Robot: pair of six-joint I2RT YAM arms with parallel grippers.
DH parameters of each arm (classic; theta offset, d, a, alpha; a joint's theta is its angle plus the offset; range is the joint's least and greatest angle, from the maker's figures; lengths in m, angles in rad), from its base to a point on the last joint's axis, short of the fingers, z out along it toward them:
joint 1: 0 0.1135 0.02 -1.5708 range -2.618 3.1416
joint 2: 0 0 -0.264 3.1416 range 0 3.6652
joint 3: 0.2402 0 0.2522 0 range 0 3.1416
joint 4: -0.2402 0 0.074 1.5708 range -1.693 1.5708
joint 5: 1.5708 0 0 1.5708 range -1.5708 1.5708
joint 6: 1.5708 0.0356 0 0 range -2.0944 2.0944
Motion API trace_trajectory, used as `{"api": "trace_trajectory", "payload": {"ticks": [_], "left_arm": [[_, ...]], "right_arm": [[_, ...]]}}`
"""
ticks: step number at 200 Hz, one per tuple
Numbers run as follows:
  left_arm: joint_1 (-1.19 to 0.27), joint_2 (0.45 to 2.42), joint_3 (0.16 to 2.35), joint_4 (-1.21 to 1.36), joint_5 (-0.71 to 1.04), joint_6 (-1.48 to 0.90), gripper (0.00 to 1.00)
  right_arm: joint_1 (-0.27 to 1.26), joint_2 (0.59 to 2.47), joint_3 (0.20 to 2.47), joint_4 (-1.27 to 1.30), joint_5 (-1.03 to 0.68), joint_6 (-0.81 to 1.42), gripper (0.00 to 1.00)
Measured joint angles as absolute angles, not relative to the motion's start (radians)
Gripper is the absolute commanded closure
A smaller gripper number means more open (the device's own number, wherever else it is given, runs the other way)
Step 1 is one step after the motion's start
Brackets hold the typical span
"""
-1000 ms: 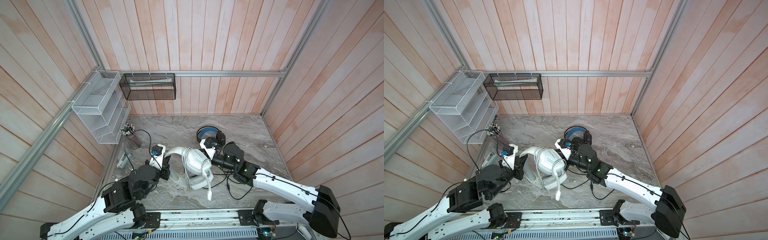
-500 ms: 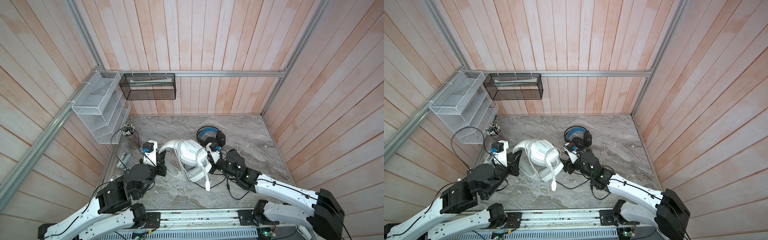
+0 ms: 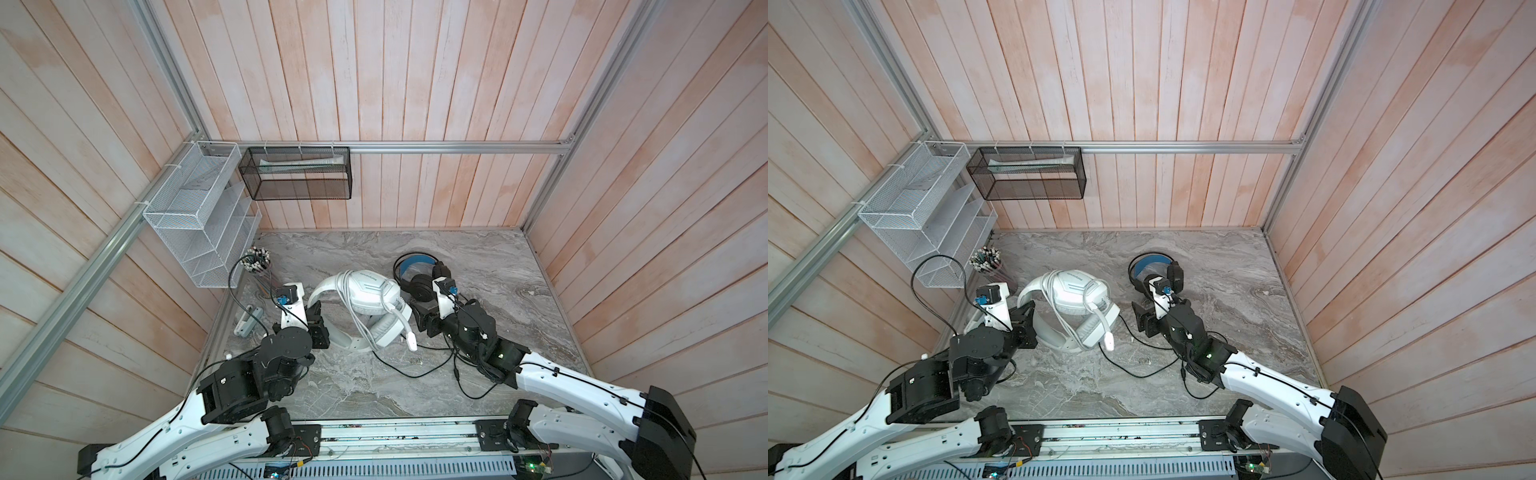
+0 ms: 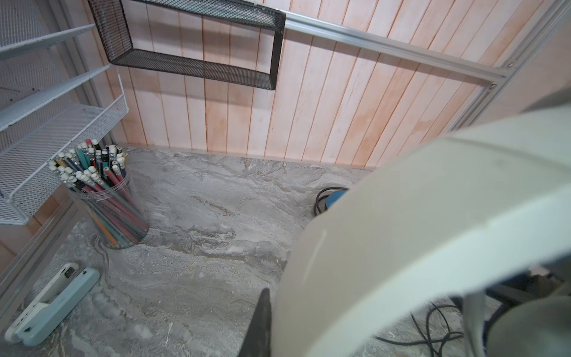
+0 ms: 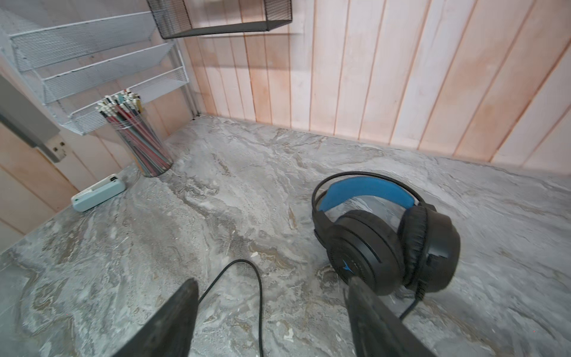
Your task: Wrap the headphones
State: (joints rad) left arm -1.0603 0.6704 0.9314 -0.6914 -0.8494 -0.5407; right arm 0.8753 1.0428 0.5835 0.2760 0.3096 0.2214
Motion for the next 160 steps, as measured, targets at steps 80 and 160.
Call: {"api": "trace_trajectory", "payload": {"ticks": [80,160], "left_arm": [[-0.892,0.728,0.706,-0.668,-0.792,-0.672,1.0],[-0.812,0.84,0.635,-0.564,-0.679,-0.746,1.0]], "right_arm": [[0.871,1.071,0.537,0.268,0.416,0.286,0.23],[0.87,1.138,0.522,0.283,0.418,0.307,0.23]]}}
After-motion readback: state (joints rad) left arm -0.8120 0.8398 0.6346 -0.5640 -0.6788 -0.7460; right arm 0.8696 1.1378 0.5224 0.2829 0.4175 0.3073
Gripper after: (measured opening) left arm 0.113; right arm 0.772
